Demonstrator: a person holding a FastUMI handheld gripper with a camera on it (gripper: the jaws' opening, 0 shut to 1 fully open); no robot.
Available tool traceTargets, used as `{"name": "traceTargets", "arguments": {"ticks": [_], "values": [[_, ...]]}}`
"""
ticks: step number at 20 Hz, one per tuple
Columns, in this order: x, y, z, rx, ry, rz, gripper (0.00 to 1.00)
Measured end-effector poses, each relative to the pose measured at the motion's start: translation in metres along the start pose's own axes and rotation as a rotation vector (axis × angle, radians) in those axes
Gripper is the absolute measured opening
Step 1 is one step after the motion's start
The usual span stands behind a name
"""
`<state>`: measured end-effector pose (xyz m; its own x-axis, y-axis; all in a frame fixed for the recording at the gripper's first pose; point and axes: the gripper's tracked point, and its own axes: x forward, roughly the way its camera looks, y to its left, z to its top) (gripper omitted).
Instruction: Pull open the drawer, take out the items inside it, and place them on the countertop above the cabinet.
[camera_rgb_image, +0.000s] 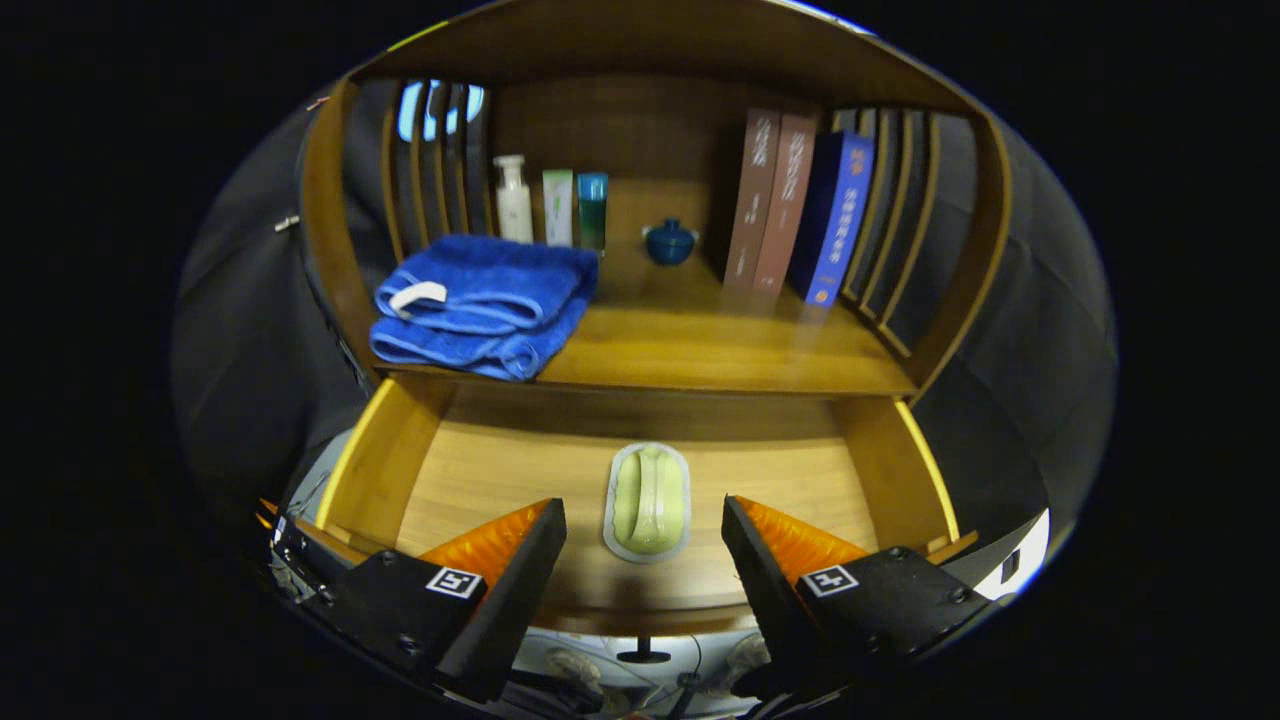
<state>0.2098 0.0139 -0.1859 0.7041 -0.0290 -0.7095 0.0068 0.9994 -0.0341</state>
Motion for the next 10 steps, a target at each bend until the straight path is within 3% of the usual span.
{"name": "traceTargets", "arguments": {"ticks": [5,10], "values": [[0.058,-0.001,-0.013,0.017,0.146,-0.006,1.00],[0.084,0.001,-0.016,0.023,0.175,-0.004,0.96]]}}
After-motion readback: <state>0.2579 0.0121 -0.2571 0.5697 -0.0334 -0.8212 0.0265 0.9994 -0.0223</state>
